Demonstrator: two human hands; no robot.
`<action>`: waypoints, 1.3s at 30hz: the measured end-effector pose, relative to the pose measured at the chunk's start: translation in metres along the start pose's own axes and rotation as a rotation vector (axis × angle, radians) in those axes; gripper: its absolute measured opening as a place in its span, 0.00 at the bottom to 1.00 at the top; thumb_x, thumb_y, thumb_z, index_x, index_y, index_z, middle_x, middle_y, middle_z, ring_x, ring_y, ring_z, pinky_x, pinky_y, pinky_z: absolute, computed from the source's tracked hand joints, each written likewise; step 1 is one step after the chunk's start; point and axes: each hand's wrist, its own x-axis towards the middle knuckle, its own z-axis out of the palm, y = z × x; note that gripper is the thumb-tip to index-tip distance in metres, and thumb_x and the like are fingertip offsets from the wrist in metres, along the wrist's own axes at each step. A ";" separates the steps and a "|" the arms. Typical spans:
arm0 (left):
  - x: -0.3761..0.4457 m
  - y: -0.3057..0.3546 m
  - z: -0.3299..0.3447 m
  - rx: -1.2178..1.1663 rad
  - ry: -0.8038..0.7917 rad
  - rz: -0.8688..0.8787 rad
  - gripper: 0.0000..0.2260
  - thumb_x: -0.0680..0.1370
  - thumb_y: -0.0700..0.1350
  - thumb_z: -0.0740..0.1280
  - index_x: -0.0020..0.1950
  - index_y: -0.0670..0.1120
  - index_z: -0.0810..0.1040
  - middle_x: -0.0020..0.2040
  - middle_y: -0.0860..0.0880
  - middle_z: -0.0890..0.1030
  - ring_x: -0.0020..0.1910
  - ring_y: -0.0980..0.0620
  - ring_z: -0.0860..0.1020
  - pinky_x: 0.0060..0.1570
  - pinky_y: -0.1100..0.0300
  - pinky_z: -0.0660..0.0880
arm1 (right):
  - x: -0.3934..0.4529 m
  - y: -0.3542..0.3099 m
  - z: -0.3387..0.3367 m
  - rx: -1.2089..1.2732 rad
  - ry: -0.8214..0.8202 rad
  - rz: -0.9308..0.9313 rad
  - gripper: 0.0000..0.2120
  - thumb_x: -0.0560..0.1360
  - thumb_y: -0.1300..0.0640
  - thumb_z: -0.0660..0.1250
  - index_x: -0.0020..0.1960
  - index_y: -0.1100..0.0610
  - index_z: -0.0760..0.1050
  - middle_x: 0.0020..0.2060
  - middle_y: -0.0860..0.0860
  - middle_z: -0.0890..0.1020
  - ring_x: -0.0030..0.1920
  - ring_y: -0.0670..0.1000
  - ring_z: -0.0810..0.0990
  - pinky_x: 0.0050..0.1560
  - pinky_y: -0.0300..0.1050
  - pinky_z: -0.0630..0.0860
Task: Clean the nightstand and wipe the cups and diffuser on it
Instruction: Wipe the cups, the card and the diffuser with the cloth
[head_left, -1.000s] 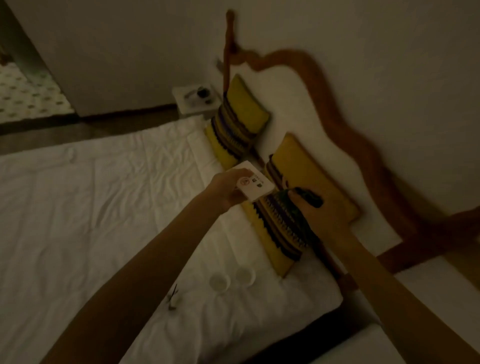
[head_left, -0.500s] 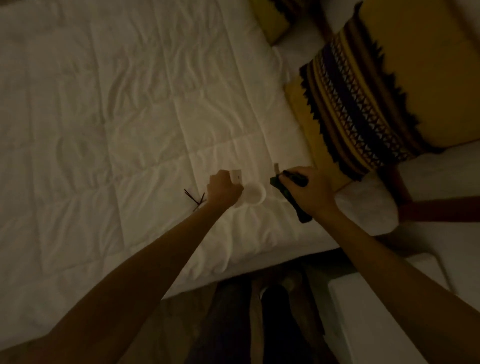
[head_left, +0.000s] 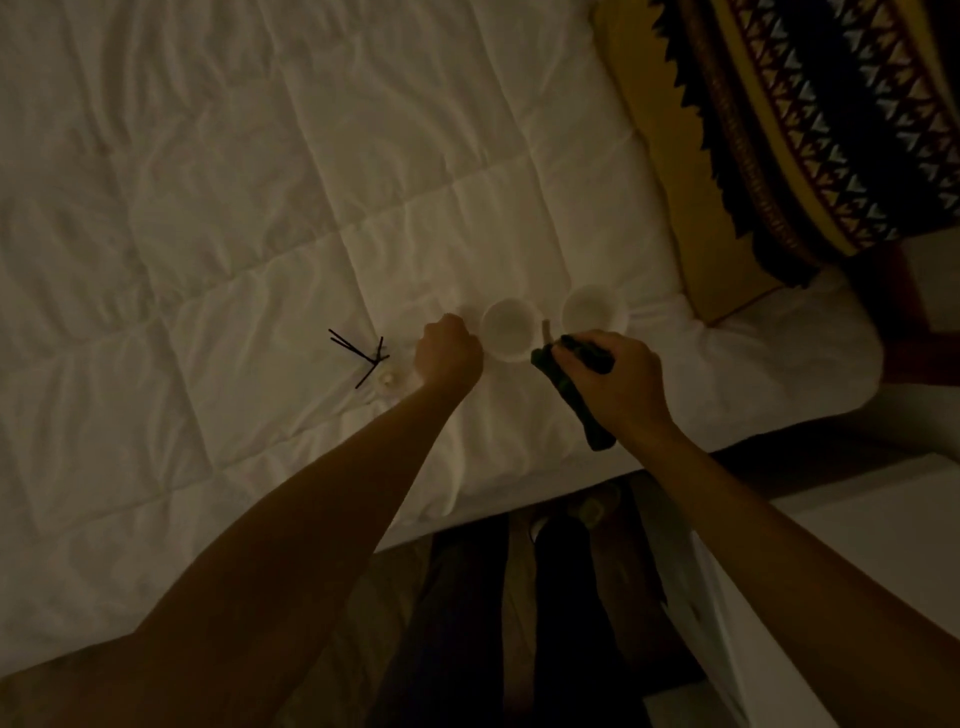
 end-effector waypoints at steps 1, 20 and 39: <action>-0.001 -0.003 0.004 -0.013 0.002 -0.001 0.13 0.80 0.48 0.63 0.57 0.39 0.77 0.55 0.40 0.80 0.53 0.39 0.80 0.45 0.53 0.74 | 0.001 0.001 0.000 0.005 -0.001 0.001 0.11 0.75 0.49 0.73 0.53 0.54 0.84 0.44 0.43 0.82 0.45 0.43 0.80 0.42 0.20 0.70; -0.017 -0.129 0.010 -0.591 0.348 -0.166 0.24 0.71 0.45 0.76 0.64 0.41 0.72 0.56 0.44 0.75 0.49 0.51 0.74 0.46 0.63 0.69 | 0.005 -0.010 0.020 -0.008 -0.080 0.020 0.14 0.75 0.47 0.72 0.56 0.54 0.83 0.48 0.50 0.85 0.49 0.47 0.82 0.48 0.37 0.77; -0.096 0.017 -0.186 -0.808 0.064 0.666 0.12 0.71 0.35 0.77 0.53 0.38 0.82 0.53 0.37 0.82 0.51 0.51 0.83 0.51 0.60 0.79 | -0.027 -0.144 -0.076 0.244 0.181 -0.034 0.10 0.75 0.49 0.73 0.53 0.53 0.83 0.45 0.48 0.85 0.47 0.48 0.84 0.50 0.48 0.82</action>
